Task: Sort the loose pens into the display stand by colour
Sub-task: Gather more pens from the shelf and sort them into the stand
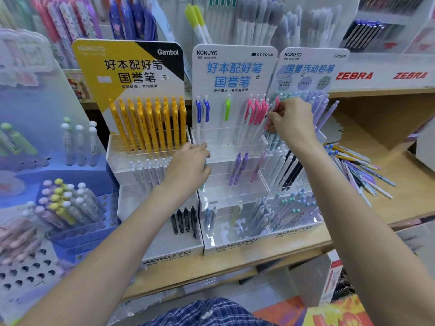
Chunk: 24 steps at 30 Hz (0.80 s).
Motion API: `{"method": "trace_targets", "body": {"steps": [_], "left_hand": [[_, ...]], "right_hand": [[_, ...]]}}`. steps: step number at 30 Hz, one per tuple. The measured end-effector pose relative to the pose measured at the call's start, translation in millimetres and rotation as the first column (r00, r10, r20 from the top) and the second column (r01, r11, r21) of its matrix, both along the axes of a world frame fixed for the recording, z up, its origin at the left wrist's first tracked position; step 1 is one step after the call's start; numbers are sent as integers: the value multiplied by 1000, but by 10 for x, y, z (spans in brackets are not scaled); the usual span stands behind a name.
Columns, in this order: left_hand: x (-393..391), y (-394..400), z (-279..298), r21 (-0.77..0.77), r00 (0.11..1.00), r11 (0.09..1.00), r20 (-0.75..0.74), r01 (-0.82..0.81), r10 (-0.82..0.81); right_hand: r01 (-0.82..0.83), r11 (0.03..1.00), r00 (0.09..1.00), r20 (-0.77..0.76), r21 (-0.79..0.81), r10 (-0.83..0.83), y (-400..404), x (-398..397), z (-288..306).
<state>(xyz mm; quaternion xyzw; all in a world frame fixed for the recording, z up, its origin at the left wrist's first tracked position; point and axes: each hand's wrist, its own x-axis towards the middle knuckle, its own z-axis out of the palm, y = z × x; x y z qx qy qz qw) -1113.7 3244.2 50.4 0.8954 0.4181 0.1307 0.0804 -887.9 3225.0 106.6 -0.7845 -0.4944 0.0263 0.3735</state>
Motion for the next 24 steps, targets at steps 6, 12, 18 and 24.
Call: {"method": "trace_targets", "body": {"steps": [6, 12, 18, 24], "left_hand": [[-28, 63, 2, -10, 999, 1000, 33, 13, -13], [-47, 65, 10, 3, 998, 1000, 50, 31, -31], [-53, 75, -15, 40, 998, 998, 45, 46, -47], [-93, 120, 18, -40, 995, 998, 87, 57, -53]], "right_hand": [[104, 988, 985, 147, -115, -87, 96, -168, -210], [165, 982, 964, 228, -98, -139, 91, -316, -291], [251, 957, 942, 264, -146, -207, 105, -336, -331], [175, 973, 981, 112, -152, -159, -81, -348, -324]]}}
